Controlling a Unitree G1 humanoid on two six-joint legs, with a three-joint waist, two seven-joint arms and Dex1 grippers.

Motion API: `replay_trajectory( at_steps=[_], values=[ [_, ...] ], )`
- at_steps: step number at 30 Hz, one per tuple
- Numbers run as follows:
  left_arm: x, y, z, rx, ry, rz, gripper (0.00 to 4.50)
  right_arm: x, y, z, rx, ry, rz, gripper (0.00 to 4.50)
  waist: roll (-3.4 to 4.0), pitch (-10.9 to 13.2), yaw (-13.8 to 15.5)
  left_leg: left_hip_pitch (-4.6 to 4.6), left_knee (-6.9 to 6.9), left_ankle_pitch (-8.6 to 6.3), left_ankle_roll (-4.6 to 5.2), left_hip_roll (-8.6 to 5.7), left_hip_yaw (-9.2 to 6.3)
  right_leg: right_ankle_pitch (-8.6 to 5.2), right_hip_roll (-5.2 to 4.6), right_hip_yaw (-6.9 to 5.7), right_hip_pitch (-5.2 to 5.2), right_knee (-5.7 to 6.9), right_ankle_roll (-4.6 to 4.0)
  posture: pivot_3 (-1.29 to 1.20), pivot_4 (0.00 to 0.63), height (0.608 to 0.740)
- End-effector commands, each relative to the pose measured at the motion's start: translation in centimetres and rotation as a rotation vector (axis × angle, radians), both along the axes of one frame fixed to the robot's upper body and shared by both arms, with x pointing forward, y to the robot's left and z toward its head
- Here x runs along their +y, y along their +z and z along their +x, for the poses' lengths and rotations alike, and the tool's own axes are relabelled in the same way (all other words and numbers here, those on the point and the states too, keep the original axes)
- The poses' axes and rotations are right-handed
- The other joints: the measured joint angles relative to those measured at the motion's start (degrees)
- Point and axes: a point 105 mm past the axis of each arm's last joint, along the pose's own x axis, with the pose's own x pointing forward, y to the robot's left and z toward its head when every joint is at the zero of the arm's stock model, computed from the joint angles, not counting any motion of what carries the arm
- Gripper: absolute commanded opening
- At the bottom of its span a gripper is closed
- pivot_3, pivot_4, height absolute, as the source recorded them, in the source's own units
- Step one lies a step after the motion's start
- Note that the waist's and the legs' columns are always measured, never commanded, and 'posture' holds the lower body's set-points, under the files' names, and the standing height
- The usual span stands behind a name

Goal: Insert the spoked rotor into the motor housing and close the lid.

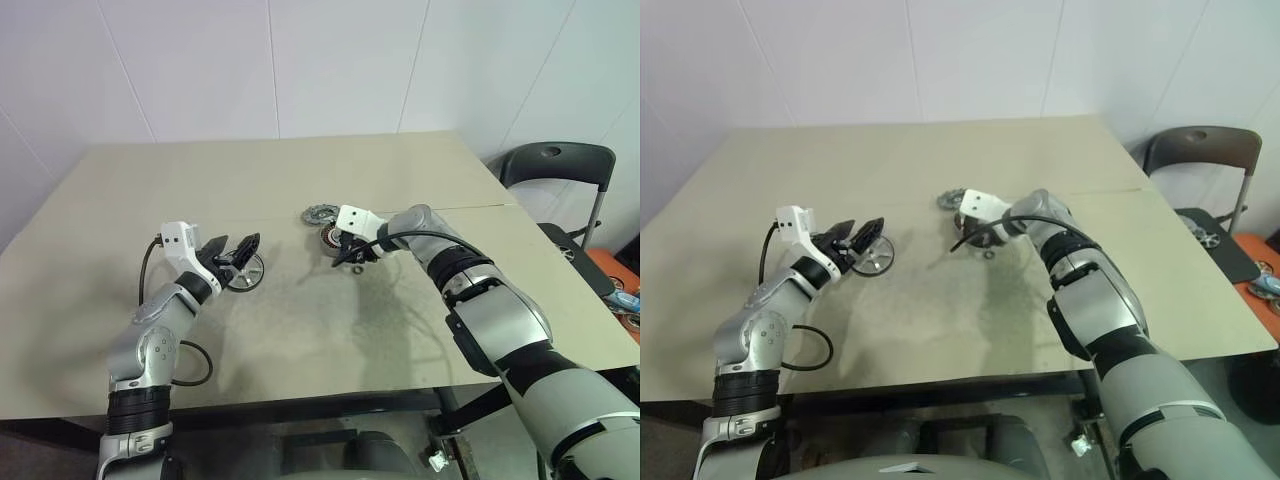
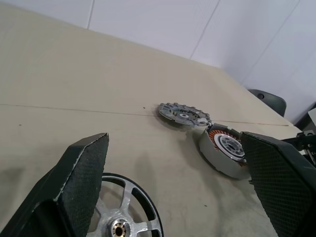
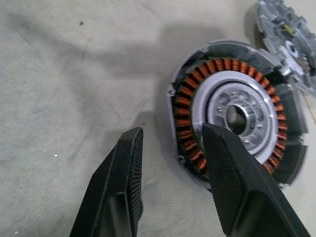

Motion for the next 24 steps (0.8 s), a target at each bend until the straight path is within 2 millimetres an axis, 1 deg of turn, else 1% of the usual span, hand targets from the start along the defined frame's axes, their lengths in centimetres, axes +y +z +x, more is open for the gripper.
replay_trajectory(
  at_steps=[1, 7, 10, 11, 13, 15, 16, 24],
  values=[
    [-0.08, 1.69, 0.04, -0.063, 0.001, -0.001, 4.50, 0.34, 1.30, 0.50, -0.039, 0.008, 0.004, 1.95, 0.00, 0.00, 0.01, 0.00, 0.00, 0.00, 0.00, 0.00, 0.00, 0.00, 0.00, 0.00, 0.00, 0.00, 0.01, 0.00, 0.000, 0.740],
    [-0.37, 1.70, 0.18, -0.063, -0.006, -0.003, 4.50, 0.07, 0.81, 0.21, -0.022, 0.021, -0.009, 1.95, 0.00, 0.00, 0.02, 0.00, 0.02, 0.00, 0.00, 0.00, 0.00, 0.01, 0.00, 0.00, 0.02, 0.00, 0.01, 0.00, 0.000, 0.740],
    [-0.41, 1.77, 0.26, -0.065, -0.008, -0.005, 4.50, 0.10, 0.80, 0.14, -0.019, 0.029, -0.012, 1.42, 0.00, 0.00, 0.01, 0.01, 0.02, 0.00, 0.00, 0.00, 0.00, 0.02, 0.00, 0.00, 0.02, 0.00, 0.03, 0.00, 0.000, 0.740],
    [-0.41, 1.80, 0.29, -0.065, -0.008, -0.005, 4.50, 0.11, 0.83, 0.16, -0.020, 0.029, -0.012, 1.15, 0.00, 0.00, 0.01, 0.01, 0.02, 0.00, 0.00, 0.00, 0.00, 0.02, 0.01, 0.00, 0.03, 0.00, 0.03, 0.00, 0.000, 0.740],
    [-0.39, 1.81, 0.35, -0.066, -0.007, -0.005, 4.50, 0.16, 0.93, 0.22, -0.024, 0.027, -0.012, 0.44, -0.01, -0.01, 0.01, 0.01, 0.03, 0.00, 0.00, 0.00, 0.01, 0.02, 0.01, 0.00, 0.04, 0.00, 0.04, 0.00, 0.000, 0.740],
    [-0.33, 1.81, 0.36, -0.066, -0.005, -0.005, 4.50, 0.40, 1.12, 0.18, -0.023, 0.038, -0.002, 0.44, -0.01, -0.01, 0.02, 0.04, 0.03, 0.00, 0.00, 0.00, 0.01, 0.02, 0.01, 0.00, 0.07, 0.00, 0.03, 0.00, 0.000, 0.740],
    [-0.29, 1.81, 0.36, -0.066, -0.004, -0.005, 4.50, 0.46, 1.19, 0.18, -0.024, 0.040, -0.001, 0.21, -0.01, -0.01, 0.01, 0.04, 0.04, 0.00, 0.00, 0.00, 0.01, 0.02, 0.01, 0.00, 0.07, 0.01, 0.03, 0.00, 0.000, 0.740],
    [0.12, 2.05, 0.43, -0.073, 0.013, -0.012, 4.50, 0.50, 1.24, 0.29, -0.033, 0.036, -0.013, 0.21, -0.01, -0.01, 0.04, 0.04, 0.06, 0.00, 0.00, 0.00, 0.00, 0.02, 0.01, 0.00, 0.07, 0.02, 0.03, 0.00, 0.000, 0.740]
  ],
)
